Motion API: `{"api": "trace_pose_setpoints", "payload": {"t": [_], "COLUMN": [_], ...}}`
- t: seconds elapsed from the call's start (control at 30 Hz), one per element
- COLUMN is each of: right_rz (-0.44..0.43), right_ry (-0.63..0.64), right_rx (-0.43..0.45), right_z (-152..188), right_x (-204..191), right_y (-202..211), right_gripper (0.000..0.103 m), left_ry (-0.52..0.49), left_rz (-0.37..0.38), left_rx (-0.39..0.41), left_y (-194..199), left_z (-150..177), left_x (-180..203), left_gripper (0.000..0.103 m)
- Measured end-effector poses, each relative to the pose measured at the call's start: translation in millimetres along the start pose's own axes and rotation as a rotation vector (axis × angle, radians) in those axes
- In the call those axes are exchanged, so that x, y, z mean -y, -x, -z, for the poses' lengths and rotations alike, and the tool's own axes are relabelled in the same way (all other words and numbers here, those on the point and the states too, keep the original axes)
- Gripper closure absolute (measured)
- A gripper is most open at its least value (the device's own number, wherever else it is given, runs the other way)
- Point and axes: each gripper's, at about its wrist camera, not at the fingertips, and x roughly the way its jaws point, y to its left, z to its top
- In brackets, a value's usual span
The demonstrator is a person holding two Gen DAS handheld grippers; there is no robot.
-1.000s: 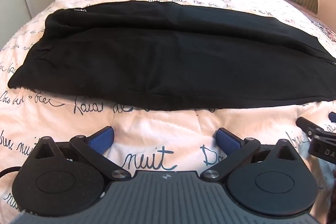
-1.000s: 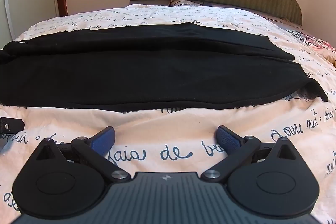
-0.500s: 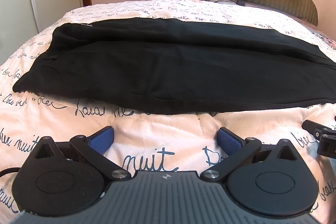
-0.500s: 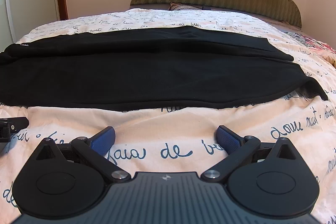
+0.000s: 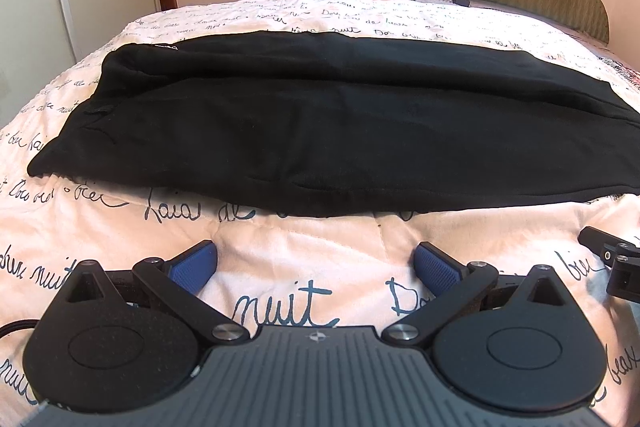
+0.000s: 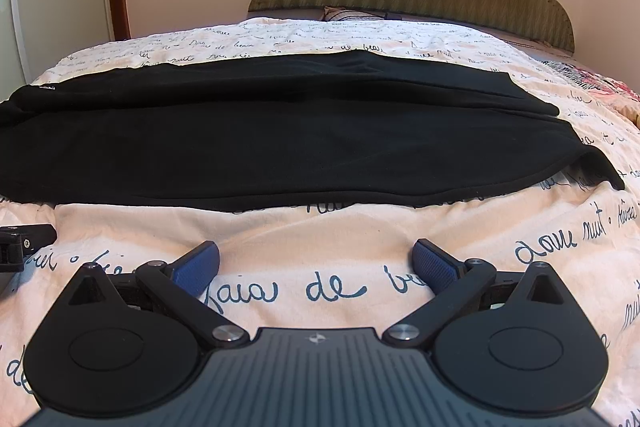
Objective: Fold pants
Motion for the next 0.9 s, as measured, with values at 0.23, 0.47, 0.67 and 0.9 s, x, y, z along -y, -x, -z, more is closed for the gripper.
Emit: {"api": "trace_pose_setpoints", "payload": {"t": [0.23, 0.47, 0.67, 0.9], "right_rz": [-0.001, -0.001, -0.001, -0.001], "right_ry": [-0.001, -0.001, -0.002, -0.002], "right_rx": [0.000, 0.001, 0.001, 0.001], "right_z": [0.4, 1.1, 1.3, 1.4], "right_x": [0.7, 1.2, 1.2, 1.4], "right_y": [-0.3, -0.2, -0.4, -0.3], "right_gripper": [0.000, 0.000, 0.000, 0.000], "left_ry": [0.000, 0.000, 0.000, -0.001], "left_rz": [0.000, 0.001, 0.001, 0.001], "left_rx": [0.001, -0.004, -0.006, -0.008], "left_y": [-0.1, -0.7, -1.0, -1.4], "left_z": [0.4, 0.4, 0.6, 1.4], "left_x": [0.2, 0.8, 1.0, 1.1], "left_gripper": [0.000, 0.000, 0.000, 0.000]}}
